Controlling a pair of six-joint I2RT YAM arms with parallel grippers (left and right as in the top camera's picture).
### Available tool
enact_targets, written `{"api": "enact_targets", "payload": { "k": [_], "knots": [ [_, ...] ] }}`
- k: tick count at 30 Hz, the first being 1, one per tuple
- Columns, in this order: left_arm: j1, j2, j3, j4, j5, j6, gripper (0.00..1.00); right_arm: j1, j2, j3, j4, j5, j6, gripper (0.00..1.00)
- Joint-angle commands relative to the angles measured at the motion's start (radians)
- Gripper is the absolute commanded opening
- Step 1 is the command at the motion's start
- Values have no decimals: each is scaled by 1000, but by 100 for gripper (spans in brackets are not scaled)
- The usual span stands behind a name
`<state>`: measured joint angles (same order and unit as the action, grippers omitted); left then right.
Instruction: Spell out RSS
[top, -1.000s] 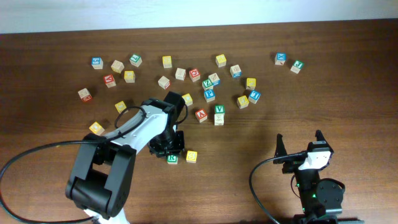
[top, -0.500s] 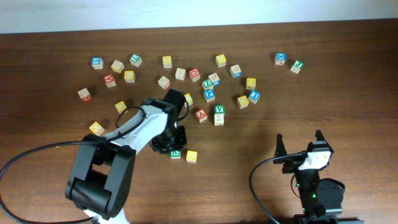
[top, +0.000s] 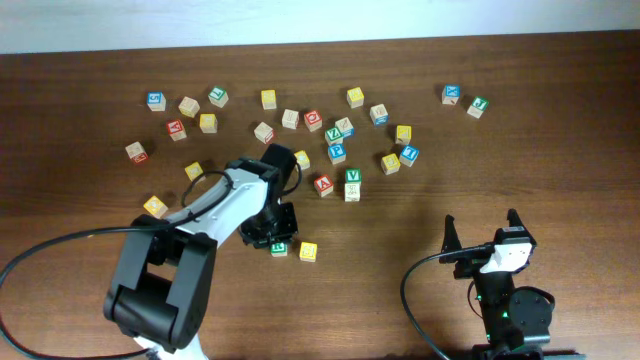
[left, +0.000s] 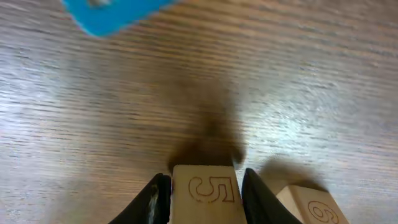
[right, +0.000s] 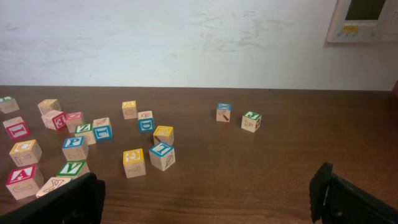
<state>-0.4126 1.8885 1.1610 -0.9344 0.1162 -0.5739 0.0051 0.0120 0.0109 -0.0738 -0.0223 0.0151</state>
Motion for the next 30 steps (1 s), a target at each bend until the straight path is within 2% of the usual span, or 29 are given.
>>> {"api": "enact_targets", "payload": {
  "k": [1,4,7,15,24,30],
  "knots": [
    [25,-6,-8,-7,-15,-17,31,-6,-6,-5,-5,8,-8,98],
    [25,-6,-8,-7,-15,25,31,-6,-6,-5,-5,8,-8,98],
    [25,-6,-8,-3,4,62,26,-6,-6,-5,-5,8,-8,98],
    [25,-6,-8,3,20,131,28,-6,-6,-5,-5,8,-8,98],
    [25,-6,-8,7,19,143,31,-6,-6,-5,-5,8,-8,98],
    [25,-6,-8,13,19,166,28,-6,-6,-5,-5,8,-8,98]
  ]
}}
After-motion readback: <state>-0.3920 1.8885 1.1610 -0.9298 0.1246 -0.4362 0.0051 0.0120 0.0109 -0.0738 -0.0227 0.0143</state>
